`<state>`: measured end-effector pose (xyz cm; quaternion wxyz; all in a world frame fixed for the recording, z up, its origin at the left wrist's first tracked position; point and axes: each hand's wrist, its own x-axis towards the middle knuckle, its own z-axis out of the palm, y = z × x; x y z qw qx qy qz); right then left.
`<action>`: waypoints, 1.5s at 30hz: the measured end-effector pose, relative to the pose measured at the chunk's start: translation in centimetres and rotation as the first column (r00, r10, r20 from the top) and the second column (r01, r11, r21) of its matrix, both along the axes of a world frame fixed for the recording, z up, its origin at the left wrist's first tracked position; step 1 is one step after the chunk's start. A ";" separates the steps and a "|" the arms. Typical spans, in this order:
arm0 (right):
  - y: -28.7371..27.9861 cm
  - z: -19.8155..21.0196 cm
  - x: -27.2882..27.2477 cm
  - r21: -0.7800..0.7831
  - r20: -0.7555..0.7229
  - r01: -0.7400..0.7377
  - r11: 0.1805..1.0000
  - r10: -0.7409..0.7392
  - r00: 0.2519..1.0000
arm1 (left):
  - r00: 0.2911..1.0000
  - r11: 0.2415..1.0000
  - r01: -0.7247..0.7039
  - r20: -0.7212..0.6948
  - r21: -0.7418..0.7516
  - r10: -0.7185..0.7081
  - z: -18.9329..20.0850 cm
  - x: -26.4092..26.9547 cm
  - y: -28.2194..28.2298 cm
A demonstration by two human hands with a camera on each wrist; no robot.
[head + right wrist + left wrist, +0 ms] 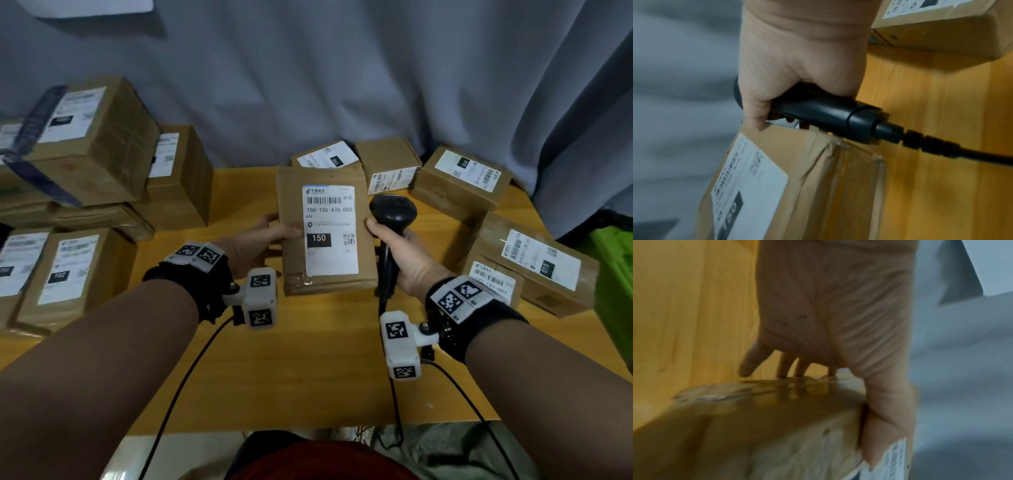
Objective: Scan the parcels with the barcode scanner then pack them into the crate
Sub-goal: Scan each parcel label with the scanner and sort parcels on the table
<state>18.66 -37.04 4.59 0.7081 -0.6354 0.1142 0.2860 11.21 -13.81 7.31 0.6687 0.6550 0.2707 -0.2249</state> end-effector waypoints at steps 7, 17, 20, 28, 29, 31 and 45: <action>0.3 1.5 0.4 -0.033 0.082 0.010 0.999 -0.007 0.997 | 0.990 0.987 0.139 -0.037 0.075 -0.137 1.9 -0.4 0.2; 3.0 5.3 1.0 -0.318 0.359 0.034 0.947 0.088 0.929 | 0.953 0.956 -0.281 0.141 0.090 0.267 -1.7 -1.2 -0.7; 3.7 9.4 1.7 -0.210 0.343 -0.096 0.973 0.165 0.925 | 0.913 0.913 -0.386 0.195 0.133 0.357 -1.4 -0.4 -0.7; 3.8 13.4 1.8 -0.256 0.275 -0.313 0.915 0.379 0.884 | 0.909 0.910 -0.396 0.195 0.126 0.368 -0.8 1.1 -0.4; 3.8 12.7 1.5 -0.296 0.261 -0.309 0.904 0.388 0.884 | 0.910 0.908 -0.396 0.185 0.134 0.370 -0.9 1.1 -0.3; 3.6 11.2 0.8 -0.336 0.226 -0.285 0.898 0.370 0.901 | 0.911 0.903 -0.401 0.173 0.152 0.375 -1.1 1.0 -0.4; 1.9 9.2 -1.0 -0.322 0.155 -0.208 0.924 0.268 0.951 | 0.917 0.894 -0.398 0.122 0.205 0.380 -1.9 1.2 -1.3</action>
